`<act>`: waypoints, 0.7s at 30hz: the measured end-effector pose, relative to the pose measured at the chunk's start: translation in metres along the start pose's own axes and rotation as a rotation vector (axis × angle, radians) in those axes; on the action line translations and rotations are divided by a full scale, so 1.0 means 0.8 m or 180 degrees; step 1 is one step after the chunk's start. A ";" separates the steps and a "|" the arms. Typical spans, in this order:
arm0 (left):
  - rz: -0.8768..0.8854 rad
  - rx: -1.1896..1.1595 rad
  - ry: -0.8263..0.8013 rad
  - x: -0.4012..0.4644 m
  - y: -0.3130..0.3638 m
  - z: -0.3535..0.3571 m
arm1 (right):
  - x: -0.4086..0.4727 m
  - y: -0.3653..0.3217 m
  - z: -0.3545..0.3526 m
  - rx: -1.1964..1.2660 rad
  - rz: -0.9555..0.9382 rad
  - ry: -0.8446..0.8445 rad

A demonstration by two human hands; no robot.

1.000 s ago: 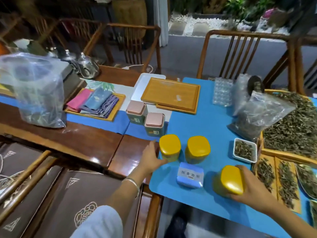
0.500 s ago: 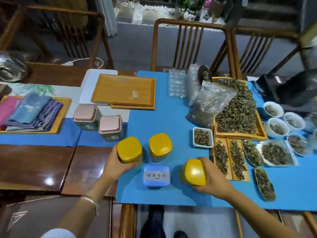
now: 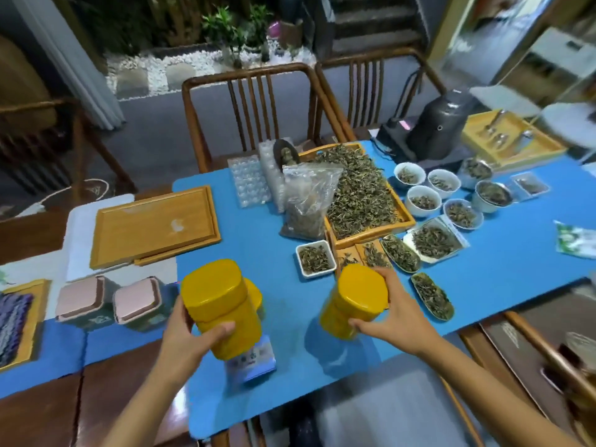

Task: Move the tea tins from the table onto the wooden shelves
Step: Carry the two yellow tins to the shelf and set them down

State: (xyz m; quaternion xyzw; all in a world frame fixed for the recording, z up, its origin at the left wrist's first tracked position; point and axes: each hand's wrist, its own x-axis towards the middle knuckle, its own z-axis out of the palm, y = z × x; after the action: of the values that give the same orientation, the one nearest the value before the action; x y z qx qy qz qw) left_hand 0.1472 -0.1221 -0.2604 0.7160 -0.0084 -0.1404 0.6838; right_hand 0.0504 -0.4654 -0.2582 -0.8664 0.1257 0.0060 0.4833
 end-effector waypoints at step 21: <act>-0.0381 0.0406 -0.4516 -0.318 0.066 0.655 | -0.618 0.113 -0.300 0.1931 0.1026 0.3361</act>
State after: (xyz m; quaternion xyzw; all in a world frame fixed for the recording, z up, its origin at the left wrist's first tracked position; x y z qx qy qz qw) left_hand -0.1993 -0.5855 -0.1733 0.4898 -0.4201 -0.6089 0.4614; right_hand -0.4755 -0.6075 -0.1407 -0.5470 0.4725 -0.3858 0.5733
